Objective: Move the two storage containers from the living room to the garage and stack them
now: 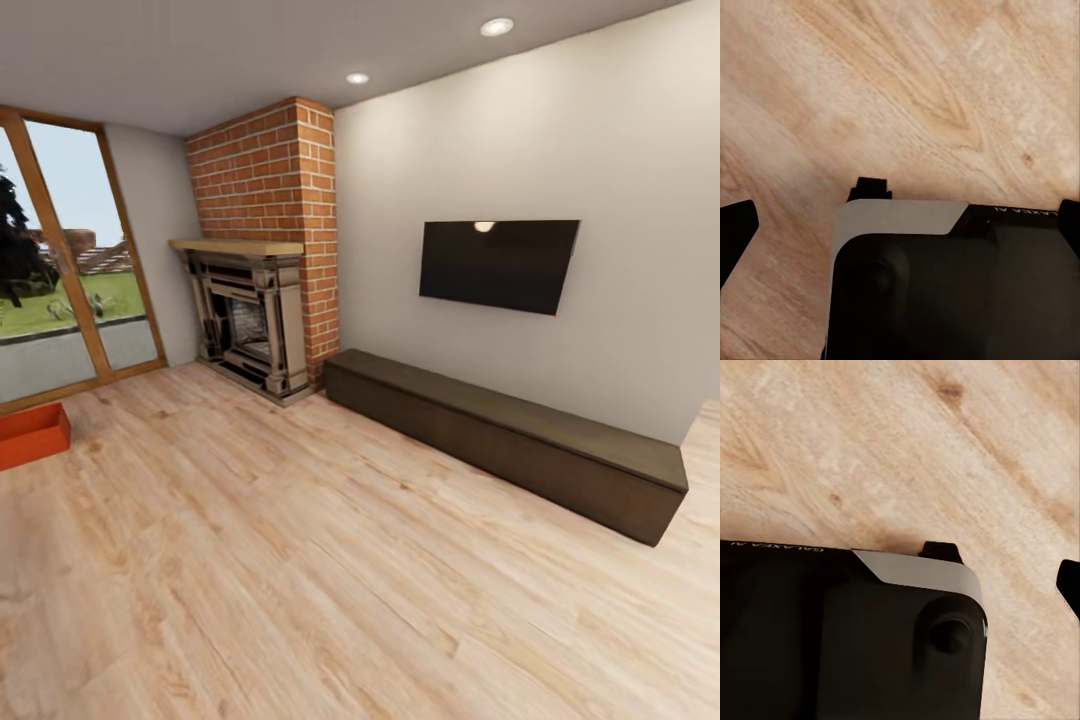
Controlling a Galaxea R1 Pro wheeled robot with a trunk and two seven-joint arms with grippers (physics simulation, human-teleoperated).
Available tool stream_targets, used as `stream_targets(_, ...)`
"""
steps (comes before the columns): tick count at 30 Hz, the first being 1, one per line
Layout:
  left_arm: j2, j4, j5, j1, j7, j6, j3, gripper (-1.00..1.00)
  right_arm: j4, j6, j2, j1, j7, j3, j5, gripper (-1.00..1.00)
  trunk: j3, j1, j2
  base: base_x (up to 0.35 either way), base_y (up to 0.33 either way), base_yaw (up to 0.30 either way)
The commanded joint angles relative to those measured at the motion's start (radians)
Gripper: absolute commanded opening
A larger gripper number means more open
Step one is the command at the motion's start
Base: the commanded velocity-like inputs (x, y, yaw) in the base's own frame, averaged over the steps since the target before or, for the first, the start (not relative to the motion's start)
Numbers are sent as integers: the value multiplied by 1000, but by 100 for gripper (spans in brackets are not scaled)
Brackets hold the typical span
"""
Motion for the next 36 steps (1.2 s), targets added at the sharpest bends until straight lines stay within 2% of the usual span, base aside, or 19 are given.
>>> stream_targets(1,0,0,10,-1,-2,-1,-3,100,2,-5,1,-1,-1,8,-10,100,-1,1,-1,322,0,167)
stream_targets(29,0,0,10,-1,-2,-1,-3,100,2,-5,1,-1,-1,8,-11,100,-1,1,-1,322,0,258)
stream_targets(36,0,0,10,-1,-2,-1,-3,100,2,-5,1,-1,-1,8,-11,100,-1,1,-1,322,0,55)
